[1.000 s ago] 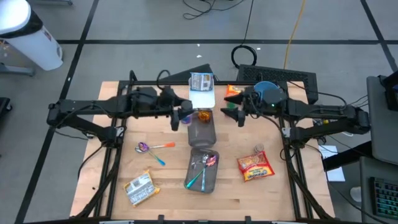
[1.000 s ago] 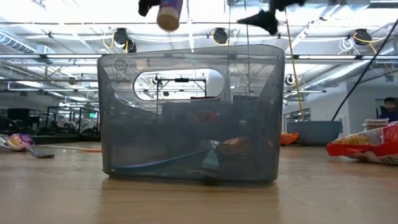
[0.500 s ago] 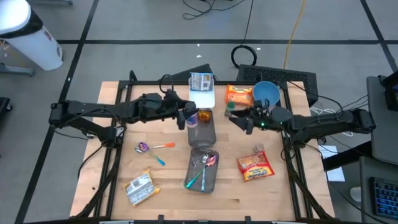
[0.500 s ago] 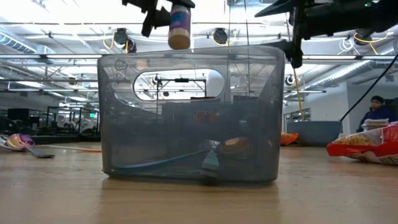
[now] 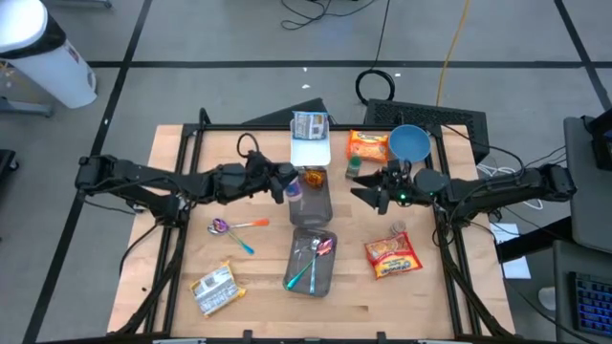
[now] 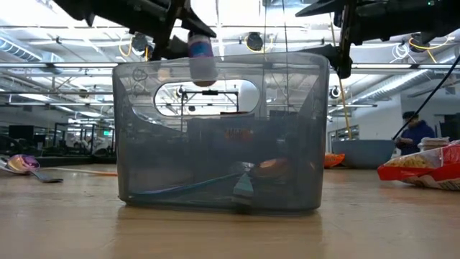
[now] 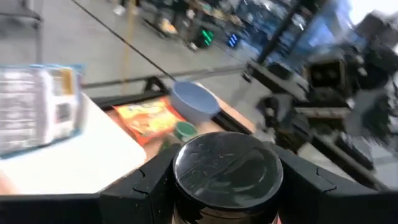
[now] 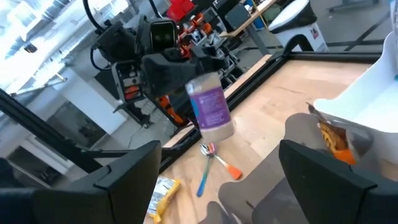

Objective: Pick & Place Food Item
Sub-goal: Put the black seasoning bottle into the top black bin

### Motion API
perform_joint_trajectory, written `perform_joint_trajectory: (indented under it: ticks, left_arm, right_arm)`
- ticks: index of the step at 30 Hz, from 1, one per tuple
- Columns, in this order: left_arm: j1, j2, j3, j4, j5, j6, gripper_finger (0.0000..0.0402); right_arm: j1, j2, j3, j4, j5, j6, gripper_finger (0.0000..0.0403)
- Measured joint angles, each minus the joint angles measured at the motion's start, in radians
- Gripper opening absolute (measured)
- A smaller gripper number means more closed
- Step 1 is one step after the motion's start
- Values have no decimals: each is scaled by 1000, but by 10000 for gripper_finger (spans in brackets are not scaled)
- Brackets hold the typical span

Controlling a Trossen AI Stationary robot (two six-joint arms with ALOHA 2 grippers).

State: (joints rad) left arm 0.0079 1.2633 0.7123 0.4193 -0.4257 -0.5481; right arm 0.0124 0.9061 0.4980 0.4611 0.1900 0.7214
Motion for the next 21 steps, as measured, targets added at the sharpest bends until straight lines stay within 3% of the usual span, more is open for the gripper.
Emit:
perform_joint_trajectory:
  ticks: [9,16,21]
  left_arm:
    - [-57,120,-10,99,-330,-77,208]
    - [-54,286,79,150,-367,-65,208]
    - [-53,363,183,64,-395,20,208]
  right_arm:
    - [-44,-2,0,-1,-9,-132,318]
    - [-45,-2,0,-18,-69,-185,318]
    - [-45,-2,0,-68,-90,-210,318]
